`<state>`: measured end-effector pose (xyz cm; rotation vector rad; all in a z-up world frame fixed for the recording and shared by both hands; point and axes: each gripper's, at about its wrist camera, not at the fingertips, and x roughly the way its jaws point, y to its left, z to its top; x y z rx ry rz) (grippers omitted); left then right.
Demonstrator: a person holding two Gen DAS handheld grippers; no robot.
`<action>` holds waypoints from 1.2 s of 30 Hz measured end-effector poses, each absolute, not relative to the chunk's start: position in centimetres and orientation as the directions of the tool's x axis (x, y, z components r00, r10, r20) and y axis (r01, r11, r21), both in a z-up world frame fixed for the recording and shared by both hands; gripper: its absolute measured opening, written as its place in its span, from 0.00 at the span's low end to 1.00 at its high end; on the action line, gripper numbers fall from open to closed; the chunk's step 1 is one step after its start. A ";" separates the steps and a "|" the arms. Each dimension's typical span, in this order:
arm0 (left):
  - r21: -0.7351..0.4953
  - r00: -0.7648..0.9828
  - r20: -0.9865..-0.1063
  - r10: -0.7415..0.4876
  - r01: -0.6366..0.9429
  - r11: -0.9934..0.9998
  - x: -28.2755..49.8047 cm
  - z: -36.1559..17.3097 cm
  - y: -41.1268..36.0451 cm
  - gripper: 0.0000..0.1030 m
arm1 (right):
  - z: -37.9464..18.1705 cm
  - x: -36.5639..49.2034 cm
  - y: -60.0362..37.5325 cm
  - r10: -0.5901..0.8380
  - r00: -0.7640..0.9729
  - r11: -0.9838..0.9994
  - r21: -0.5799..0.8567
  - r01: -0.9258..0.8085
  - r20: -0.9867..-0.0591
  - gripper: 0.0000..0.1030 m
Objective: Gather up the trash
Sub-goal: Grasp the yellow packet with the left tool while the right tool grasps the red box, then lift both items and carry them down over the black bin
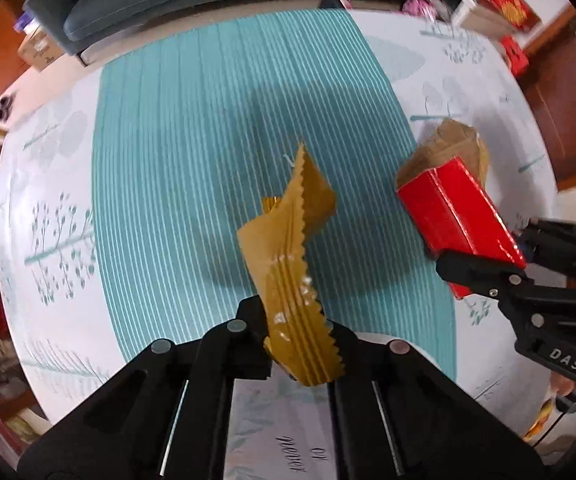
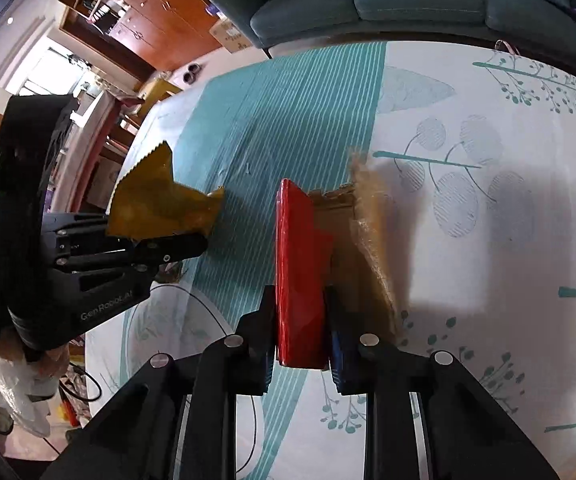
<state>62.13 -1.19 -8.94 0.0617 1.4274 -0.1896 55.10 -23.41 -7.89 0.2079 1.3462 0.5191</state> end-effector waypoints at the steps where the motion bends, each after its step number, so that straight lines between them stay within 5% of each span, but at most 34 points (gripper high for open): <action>1: -0.097 0.138 -0.984 -0.116 0.141 0.985 61.8 -8.8 -0.9 0.01 | -7.9 54.9 -23.6 0.473 0.134 0.869 0.435 -0.236 -0.871 0.18; 9: -0.113 0.169 -0.978 -0.125 0.081 0.990 56.5 -7.1 -0.2 0.01 | -5.6 51.9 -25.6 0.502 0.194 0.861 0.466 -0.203 -0.843 0.15; 21: -0.123 0.323 -0.938 -0.130 0.041 0.992 44.0 2.5 1.7 0.01 | 1.0 41.9 -23.1 0.513 0.295 0.858 0.465 -0.221 -0.806 0.15; 36: -0.147 0.495 -0.846 -0.197 0.140 0.979 20.8 12.8 9.8 0.01 | 9.3 15.8 -12.9 0.399 0.472 0.915 0.377 -0.146 -0.786 0.15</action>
